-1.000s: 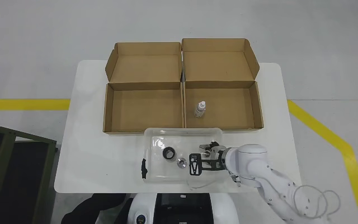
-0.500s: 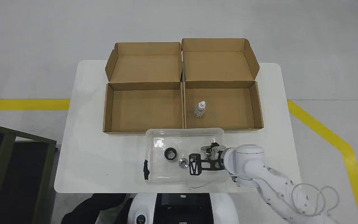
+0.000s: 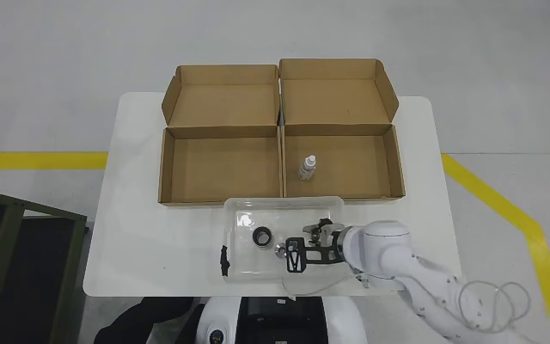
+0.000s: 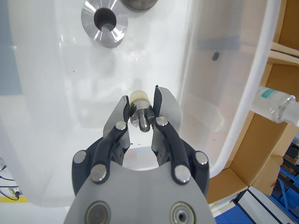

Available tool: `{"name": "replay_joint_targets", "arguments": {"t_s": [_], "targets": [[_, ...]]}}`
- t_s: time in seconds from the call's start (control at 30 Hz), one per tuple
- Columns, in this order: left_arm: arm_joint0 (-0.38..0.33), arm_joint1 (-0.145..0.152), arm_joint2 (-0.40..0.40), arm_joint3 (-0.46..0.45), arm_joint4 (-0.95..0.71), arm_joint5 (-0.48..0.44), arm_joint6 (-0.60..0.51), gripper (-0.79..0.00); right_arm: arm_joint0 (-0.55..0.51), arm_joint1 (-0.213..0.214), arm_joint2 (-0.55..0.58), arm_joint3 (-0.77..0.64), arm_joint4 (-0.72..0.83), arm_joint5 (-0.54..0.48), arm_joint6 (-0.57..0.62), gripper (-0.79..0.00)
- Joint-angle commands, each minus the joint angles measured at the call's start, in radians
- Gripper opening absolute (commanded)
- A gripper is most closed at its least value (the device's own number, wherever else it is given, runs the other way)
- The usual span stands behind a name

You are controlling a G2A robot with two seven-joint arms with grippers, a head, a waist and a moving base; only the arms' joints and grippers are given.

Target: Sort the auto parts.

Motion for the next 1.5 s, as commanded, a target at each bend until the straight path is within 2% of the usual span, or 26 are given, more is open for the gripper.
{"name": "replay_joint_targets", "arguments": {"t_s": [0.0, 0.27, 0.47, 0.77, 1.03, 1.47], "targets": [[0.000, 0.000, 0.000, 0.000, 0.000, 0.000, 0.000, 0.000, -0.005, 0.001, 0.016, -0.010, 0.025, 0.012, -0.015, -0.785], [0.000, 0.000, 0.000, 0.000, 0.000, 0.000, 0.000, 0.000, -0.047, 0.011, 0.111, -0.044, 0.135, 0.054, -0.199, -0.785], [0.000, 0.000, 0.000, 0.000, 0.000, 0.000, 0.000, 0.000, -0.096, 0.024, 0.210, -0.126, 0.176, 0.074, -0.311, -0.785], [0.000, 0.000, 0.000, 0.000, 0.000, 0.000, 0.000, 0.000, -0.166, 0.030, 0.329, -0.190, 0.223, 0.143, -0.551, -0.785], [0.000, 0.000, 0.000, 0.000, 0.000, 0.000, 0.000, 0.000, -0.182, 0.023, 0.385, -0.214, 0.314, 0.186, -0.753, -0.785], [0.000, 0.000, 0.000, 0.000, 0.000, 0.000, 0.000, 0.000, -0.139, 0.003, 0.407, -0.215, 0.414, 0.233, -0.942, -0.785]]}}
